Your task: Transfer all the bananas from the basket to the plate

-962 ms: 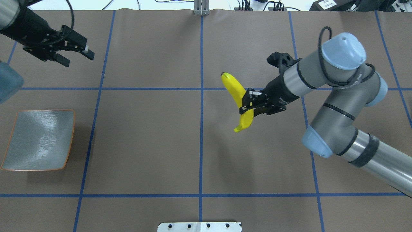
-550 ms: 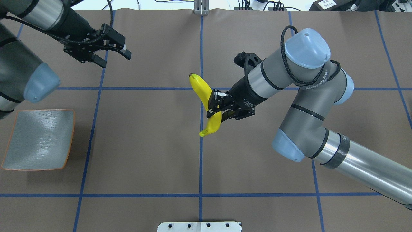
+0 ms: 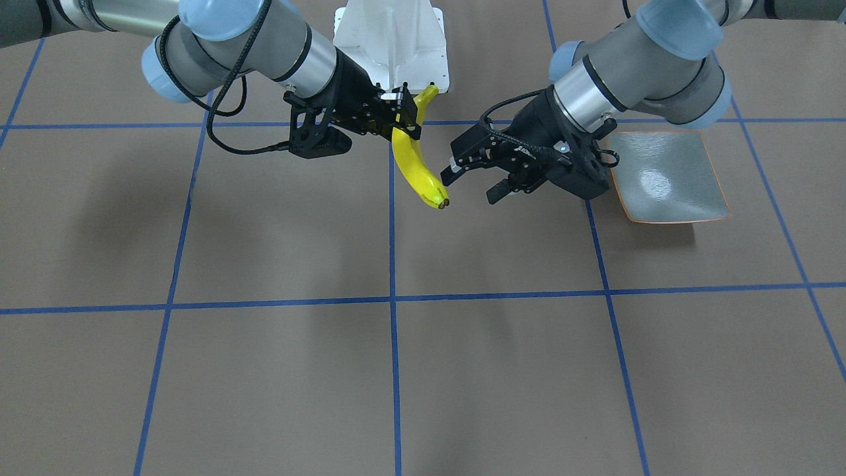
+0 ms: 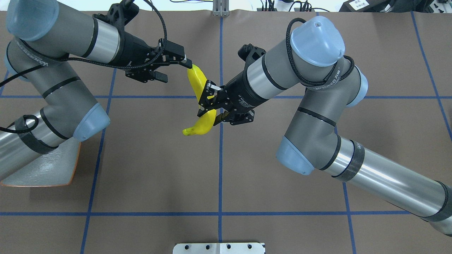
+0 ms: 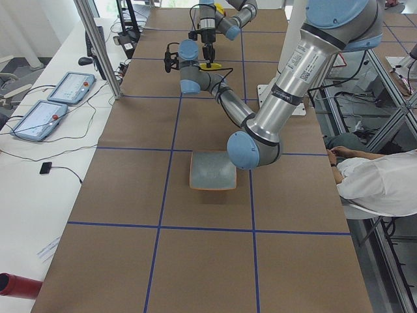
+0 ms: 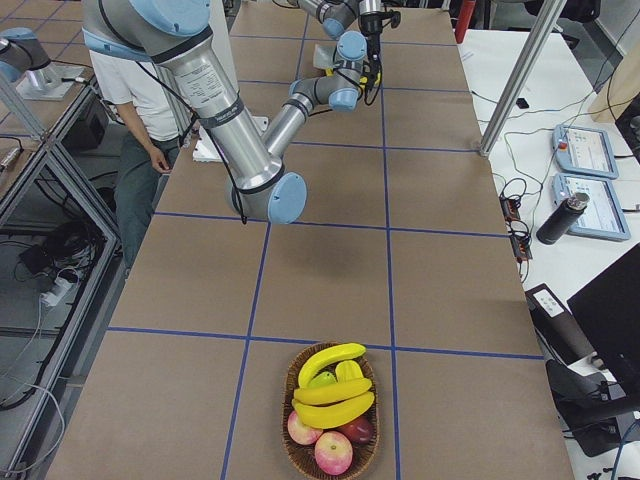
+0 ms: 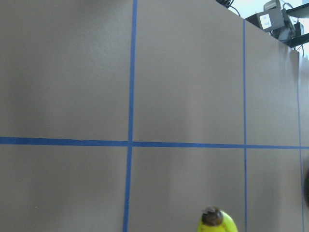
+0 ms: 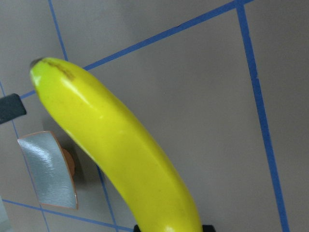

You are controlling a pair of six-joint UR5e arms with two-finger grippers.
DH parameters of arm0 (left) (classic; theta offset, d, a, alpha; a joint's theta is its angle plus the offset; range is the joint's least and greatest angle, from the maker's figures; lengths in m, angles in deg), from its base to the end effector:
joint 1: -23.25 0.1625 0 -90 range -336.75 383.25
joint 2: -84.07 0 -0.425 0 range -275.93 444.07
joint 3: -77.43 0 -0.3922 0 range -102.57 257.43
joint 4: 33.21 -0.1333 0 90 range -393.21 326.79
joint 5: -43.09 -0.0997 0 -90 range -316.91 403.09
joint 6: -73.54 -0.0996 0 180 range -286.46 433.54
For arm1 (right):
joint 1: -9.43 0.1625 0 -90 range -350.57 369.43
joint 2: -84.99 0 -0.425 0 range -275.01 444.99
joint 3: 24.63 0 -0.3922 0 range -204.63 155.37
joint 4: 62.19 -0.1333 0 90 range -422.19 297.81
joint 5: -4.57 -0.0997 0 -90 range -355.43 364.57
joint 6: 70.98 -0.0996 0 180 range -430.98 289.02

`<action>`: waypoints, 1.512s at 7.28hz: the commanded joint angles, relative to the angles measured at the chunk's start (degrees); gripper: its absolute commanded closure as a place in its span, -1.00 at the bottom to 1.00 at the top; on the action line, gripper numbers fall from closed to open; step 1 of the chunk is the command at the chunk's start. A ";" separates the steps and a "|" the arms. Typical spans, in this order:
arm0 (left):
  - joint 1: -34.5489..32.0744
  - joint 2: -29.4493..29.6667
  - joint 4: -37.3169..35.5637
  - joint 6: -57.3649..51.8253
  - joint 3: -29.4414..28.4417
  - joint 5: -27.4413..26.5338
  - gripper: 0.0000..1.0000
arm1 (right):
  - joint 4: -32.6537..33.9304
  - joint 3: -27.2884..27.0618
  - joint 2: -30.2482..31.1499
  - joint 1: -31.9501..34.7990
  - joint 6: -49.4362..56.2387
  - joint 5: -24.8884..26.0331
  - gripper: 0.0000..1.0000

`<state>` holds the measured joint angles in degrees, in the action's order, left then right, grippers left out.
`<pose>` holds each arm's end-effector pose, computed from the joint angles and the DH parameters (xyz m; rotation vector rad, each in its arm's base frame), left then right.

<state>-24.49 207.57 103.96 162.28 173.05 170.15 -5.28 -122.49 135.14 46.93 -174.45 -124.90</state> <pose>0.3658 -0.5116 0.1751 0.1279 1.5159 -0.1619 -0.4557 -0.4379 0.1125 -0.2730 -1.4257 0.2431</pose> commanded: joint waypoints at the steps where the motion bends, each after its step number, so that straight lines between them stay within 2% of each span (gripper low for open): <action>1: 1.41 0.34 5.72 3.89 -0.78 -2.59 -1.00 | -4.51 0.82 -0.58 -0.06 -6.12 1.76 1.00; 4: 3.27 0.34 8.90 5.92 -1.14 -6.73 -0.93 | -7.86 0.83 -0.40 -0.06 -8.76 2.73 1.00; 5: 3.27 0.34 8.90 5.83 -1.66 -6.73 -0.78 | -7.96 0.83 -0.32 -0.06 -8.77 2.73 1.00; 6: 3.27 0.52 8.99 5.92 -2.10 -6.73 -0.43 | -8.66 0.83 -0.05 -0.06 -8.77 2.73 1.00; 7: 3.27 0.61 8.99 5.92 -2.02 -6.73 0.07 | -10.93 0.83 0.99 -0.14 -9.03 2.73 1.00; 8: 3.27 0.95 9.25 6.01 -2.02 -7.52 0.67 | -11.21 0.83 1.09 -0.15 -9.12 2.73 1.00; 9: 3.27 1.04 9.95 6.09 -2.02 -7.79 1.00 | -11.21 0.83 1.18 -0.15 -9.12 2.82 1.00; 10: 3.27 1.13 9.96 7.23 -2.10 -8.22 1.00 | -11.30 0.74 1.18 -0.15 -9.03 2.82 1.00; 11: 3.36 1.39 10.04 8.89 -2.11 -8.84 1.00 | -11.73 0.65 1.18 -0.23 -9.03 4.13 -0.98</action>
<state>-21.18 208.72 113.85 169.60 170.97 161.99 -16.62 -121.74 136.29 46.77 -183.51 -121.77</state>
